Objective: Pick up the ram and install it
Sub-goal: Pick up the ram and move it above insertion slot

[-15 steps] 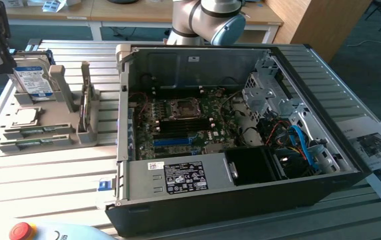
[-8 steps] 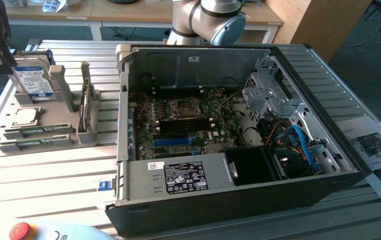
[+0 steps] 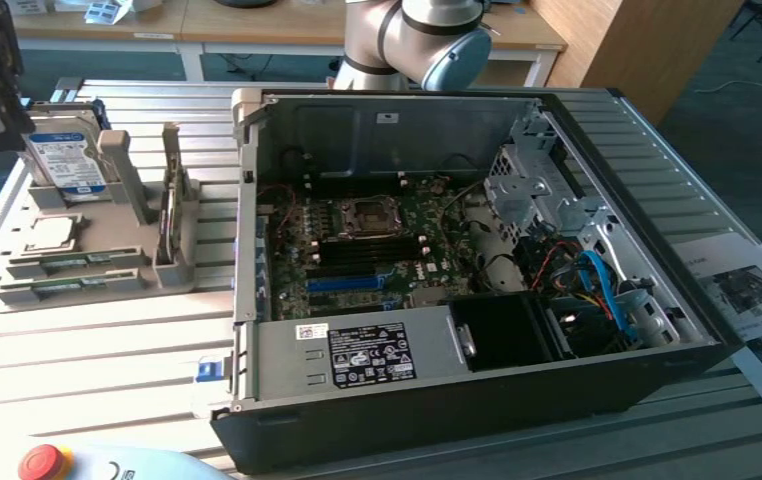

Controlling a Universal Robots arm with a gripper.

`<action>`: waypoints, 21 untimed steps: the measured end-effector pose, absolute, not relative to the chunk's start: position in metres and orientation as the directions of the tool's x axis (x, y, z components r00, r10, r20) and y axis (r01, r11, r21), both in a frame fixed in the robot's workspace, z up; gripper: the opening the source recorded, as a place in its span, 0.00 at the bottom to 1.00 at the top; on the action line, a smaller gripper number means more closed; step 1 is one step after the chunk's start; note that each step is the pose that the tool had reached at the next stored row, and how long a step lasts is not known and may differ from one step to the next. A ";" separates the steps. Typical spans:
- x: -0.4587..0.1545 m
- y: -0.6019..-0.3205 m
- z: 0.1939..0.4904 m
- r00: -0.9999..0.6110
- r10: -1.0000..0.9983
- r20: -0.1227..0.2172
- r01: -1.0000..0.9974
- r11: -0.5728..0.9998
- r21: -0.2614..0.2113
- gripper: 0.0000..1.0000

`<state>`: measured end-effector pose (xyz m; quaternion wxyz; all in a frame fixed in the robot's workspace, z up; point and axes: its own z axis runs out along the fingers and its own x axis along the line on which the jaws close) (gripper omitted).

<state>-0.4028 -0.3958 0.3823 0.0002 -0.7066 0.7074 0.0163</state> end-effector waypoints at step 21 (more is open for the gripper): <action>-0.403 -0.396 0.352 -0.001 -1.000 -0.023 -1.000 0.001 0.023 0.31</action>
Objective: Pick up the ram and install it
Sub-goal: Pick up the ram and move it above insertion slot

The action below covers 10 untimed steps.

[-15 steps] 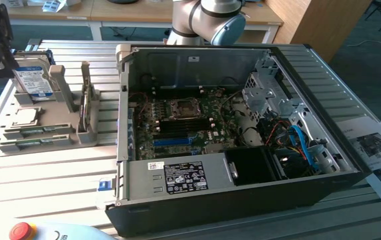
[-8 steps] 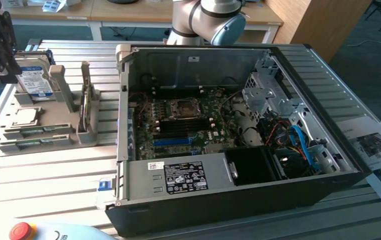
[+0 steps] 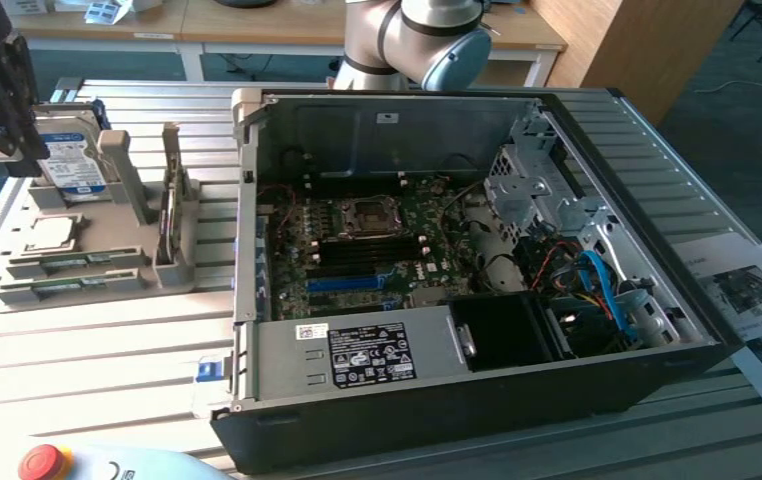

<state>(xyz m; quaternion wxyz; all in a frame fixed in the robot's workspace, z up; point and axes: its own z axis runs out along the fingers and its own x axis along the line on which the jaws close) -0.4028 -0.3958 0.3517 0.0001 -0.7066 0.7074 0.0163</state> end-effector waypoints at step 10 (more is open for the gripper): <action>-0.403 -0.396 0.334 -0.001 -1.000 -0.023 -1.000 0.001 0.023 0.31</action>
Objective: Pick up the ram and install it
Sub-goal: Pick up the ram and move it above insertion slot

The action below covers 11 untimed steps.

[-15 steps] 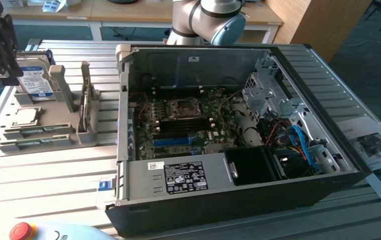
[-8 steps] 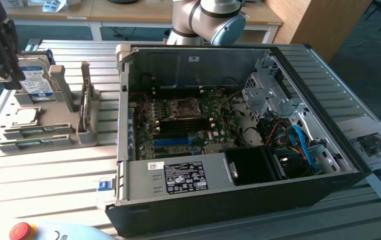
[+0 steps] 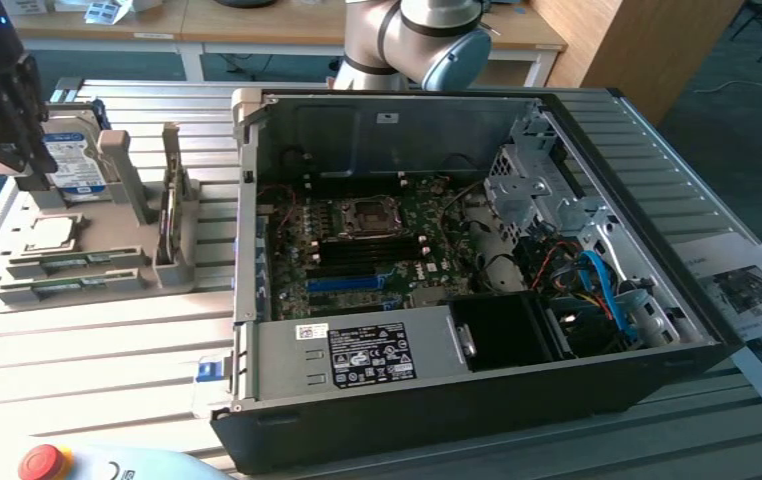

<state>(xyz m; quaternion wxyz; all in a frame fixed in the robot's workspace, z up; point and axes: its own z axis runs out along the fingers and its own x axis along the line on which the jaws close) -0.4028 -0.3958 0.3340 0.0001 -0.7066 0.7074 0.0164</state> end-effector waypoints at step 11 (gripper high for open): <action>-0.403 -0.396 0.320 -0.001 -1.000 -0.023 -1.000 0.001 0.023 0.31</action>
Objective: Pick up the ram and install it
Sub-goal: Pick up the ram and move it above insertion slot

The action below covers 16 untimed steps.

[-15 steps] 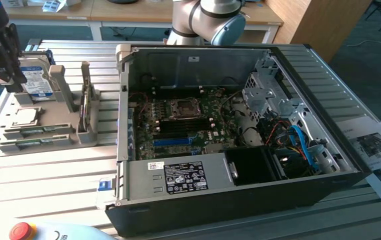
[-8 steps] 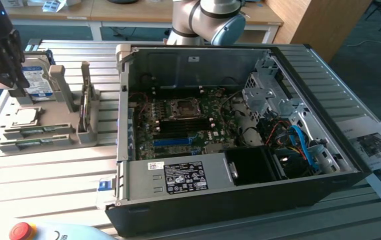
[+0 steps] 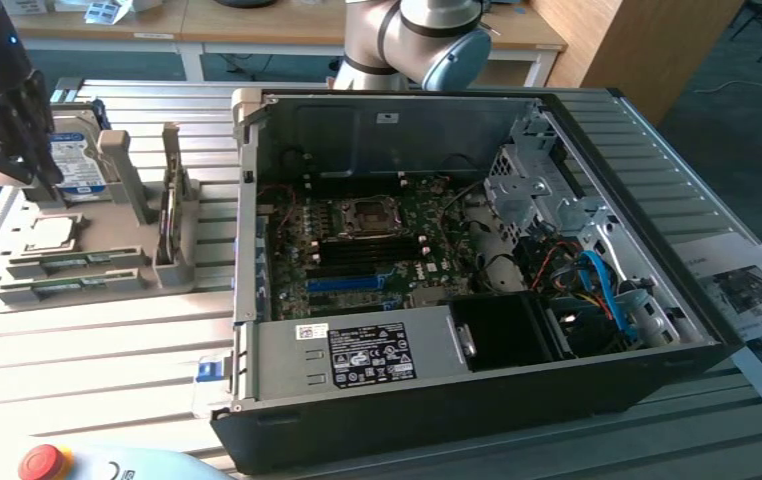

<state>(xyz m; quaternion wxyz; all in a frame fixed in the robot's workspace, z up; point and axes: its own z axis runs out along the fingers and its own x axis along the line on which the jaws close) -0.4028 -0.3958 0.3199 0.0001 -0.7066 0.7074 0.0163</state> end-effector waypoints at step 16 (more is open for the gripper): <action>-0.403 -0.396 0.301 -0.001 -1.000 -0.023 -1.000 0.001 0.023 0.31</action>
